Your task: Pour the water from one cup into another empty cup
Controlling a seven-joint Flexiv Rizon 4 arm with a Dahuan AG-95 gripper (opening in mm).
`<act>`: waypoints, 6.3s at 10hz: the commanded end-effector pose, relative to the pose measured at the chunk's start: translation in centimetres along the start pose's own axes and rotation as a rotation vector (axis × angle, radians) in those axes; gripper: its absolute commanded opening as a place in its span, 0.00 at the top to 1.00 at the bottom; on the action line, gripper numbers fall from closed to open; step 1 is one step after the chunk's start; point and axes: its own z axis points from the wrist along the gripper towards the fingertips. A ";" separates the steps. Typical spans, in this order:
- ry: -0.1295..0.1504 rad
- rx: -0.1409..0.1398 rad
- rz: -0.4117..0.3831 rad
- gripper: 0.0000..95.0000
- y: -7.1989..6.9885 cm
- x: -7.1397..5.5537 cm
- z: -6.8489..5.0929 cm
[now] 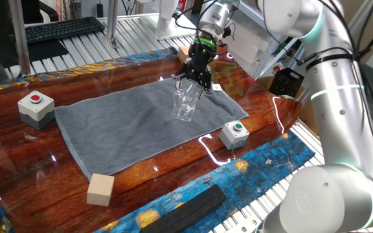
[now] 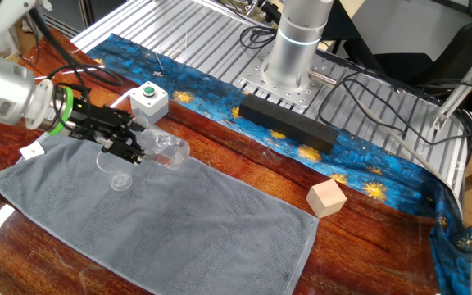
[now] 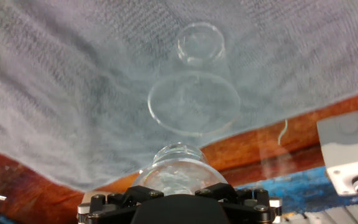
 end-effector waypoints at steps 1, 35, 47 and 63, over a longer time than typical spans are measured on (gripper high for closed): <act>-0.004 -0.003 0.001 1.00 0.0 0.2 0.7; 0.094 -0.092 0.039 1.00 0.1 0.2 0.7; 0.132 -0.133 0.050 1.00 0.1 0.3 0.7; -0.158 0.006 -0.054 1.00 0.6 1.6 0.1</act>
